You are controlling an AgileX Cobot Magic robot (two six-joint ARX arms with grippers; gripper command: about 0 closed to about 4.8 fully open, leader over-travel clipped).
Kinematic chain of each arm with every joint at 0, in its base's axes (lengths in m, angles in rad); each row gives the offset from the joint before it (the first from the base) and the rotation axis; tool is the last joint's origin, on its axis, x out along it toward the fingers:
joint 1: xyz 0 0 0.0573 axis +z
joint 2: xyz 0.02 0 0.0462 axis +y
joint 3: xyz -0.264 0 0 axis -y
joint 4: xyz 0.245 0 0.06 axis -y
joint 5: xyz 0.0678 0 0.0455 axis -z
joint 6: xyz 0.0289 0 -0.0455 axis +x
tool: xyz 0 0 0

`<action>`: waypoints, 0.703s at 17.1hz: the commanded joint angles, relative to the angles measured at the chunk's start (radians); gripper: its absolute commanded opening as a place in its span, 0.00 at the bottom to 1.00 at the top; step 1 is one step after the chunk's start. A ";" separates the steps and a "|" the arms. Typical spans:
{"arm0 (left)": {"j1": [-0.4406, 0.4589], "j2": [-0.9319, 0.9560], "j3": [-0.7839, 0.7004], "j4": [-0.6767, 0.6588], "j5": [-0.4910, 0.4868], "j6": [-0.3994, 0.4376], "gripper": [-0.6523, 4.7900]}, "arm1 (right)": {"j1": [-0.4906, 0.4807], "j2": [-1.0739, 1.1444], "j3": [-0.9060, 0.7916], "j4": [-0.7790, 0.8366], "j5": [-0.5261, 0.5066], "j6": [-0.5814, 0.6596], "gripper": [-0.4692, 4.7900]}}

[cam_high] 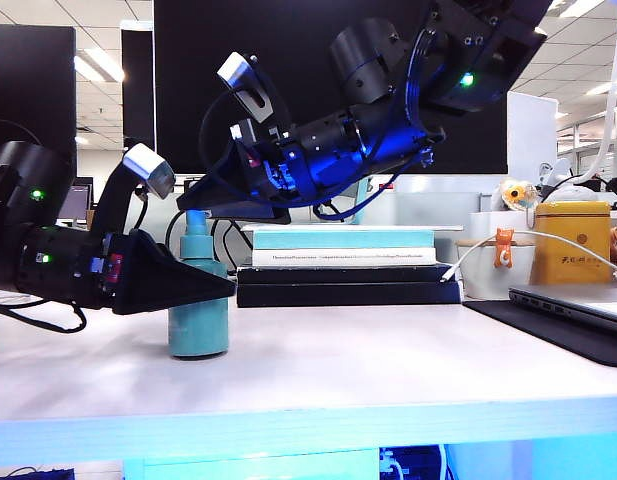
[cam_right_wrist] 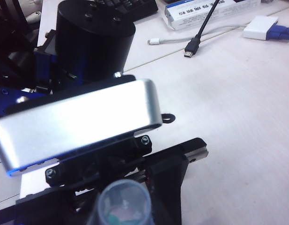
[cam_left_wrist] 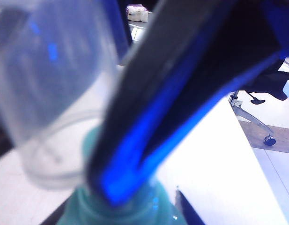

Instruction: Pick up the sprayer with the left hand, pick up its lid with the right hand then put the lid on the sprayer.

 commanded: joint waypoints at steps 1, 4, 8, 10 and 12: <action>-0.002 0.003 -0.001 -0.027 -0.062 -0.010 0.55 | 0.005 0.005 -0.008 -0.072 0.002 -0.006 0.35; -0.002 0.003 -0.001 -0.026 -0.090 -0.004 0.55 | 0.003 -0.006 -0.008 -0.075 0.003 -0.007 0.35; 0.001 0.003 -0.001 -0.019 -0.127 -0.004 0.55 | -0.011 -0.041 -0.008 -0.091 0.037 -0.027 0.35; 0.000 0.003 -0.001 -0.019 -0.104 -0.004 0.55 | -0.020 -0.043 -0.008 -0.100 0.047 -0.036 0.36; 0.000 0.003 -0.001 -0.021 -0.102 -0.011 0.55 | -0.020 -0.043 -0.008 -0.095 0.047 -0.036 0.54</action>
